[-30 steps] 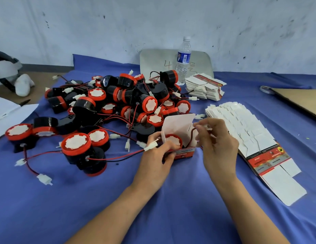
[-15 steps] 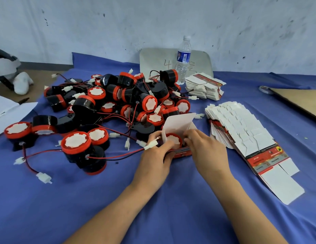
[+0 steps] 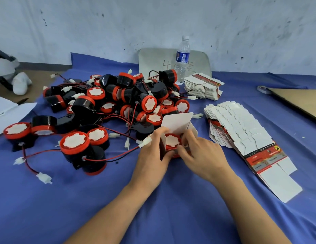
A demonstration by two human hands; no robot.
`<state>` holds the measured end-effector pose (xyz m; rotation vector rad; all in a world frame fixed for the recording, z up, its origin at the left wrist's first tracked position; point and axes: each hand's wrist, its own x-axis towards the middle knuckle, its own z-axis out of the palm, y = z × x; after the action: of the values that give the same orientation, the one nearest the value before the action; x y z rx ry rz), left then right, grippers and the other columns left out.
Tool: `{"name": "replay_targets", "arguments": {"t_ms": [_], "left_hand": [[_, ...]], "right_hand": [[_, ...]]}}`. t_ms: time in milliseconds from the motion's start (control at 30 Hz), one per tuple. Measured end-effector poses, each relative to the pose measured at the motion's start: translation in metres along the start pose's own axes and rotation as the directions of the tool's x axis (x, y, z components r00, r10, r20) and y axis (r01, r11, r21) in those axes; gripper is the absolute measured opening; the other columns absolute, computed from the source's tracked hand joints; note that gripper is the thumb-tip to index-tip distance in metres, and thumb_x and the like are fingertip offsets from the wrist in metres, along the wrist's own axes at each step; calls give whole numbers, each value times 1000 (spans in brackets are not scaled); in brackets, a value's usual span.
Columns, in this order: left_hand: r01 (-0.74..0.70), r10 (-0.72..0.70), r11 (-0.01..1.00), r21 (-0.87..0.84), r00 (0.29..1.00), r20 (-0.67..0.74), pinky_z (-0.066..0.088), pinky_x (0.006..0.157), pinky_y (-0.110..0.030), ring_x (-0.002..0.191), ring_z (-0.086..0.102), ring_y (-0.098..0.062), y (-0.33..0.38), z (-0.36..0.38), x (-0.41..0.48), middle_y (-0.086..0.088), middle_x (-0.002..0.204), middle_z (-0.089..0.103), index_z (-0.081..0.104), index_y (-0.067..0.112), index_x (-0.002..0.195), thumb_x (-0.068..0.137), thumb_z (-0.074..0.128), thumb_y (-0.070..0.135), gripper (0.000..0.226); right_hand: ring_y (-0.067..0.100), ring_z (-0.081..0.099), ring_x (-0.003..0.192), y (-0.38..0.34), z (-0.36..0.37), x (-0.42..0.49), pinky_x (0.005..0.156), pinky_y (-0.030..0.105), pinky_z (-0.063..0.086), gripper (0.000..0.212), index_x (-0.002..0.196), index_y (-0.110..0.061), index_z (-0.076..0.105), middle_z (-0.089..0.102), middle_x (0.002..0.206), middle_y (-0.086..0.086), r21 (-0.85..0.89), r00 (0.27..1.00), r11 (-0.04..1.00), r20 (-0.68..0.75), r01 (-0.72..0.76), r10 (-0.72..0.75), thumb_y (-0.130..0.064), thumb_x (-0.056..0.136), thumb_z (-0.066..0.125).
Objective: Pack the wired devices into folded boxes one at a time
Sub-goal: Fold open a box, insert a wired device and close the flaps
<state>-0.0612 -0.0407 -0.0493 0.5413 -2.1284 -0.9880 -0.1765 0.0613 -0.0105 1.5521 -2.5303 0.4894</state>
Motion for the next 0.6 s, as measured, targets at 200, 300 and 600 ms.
{"name": "replay_targets", "arguments": {"t_ms": [200,300,600], "left_hand": [[13,-14,998,55,1000,22,26,90,5,116,41,9,-3,0,1,12,132,49,40,41,140,86,73,20,67],[-19,19,998,54,1000,11,26,89,4,112,39,13,-3,-2,2,12,131,49,32,55,131,87,72,18,70],[-52,50,997,63,998,34,26,88,5,108,40,14,-8,2,2,10,126,39,34,58,128,88,69,14,69]], "right_hand": [[26,61,80,13,-3,0,66,41,49,13,91,-15,67,67,93,-3,165,995,983,-76,76,-64,-20,91,55],[23,53,94,17,-2,1,65,42,50,12,83,-12,73,51,134,-3,144,977,978,-169,152,-127,-12,91,63],[15,45,118,20,0,9,88,39,48,19,91,-15,77,15,155,-20,302,990,952,-106,-54,90,-8,93,59]]}}
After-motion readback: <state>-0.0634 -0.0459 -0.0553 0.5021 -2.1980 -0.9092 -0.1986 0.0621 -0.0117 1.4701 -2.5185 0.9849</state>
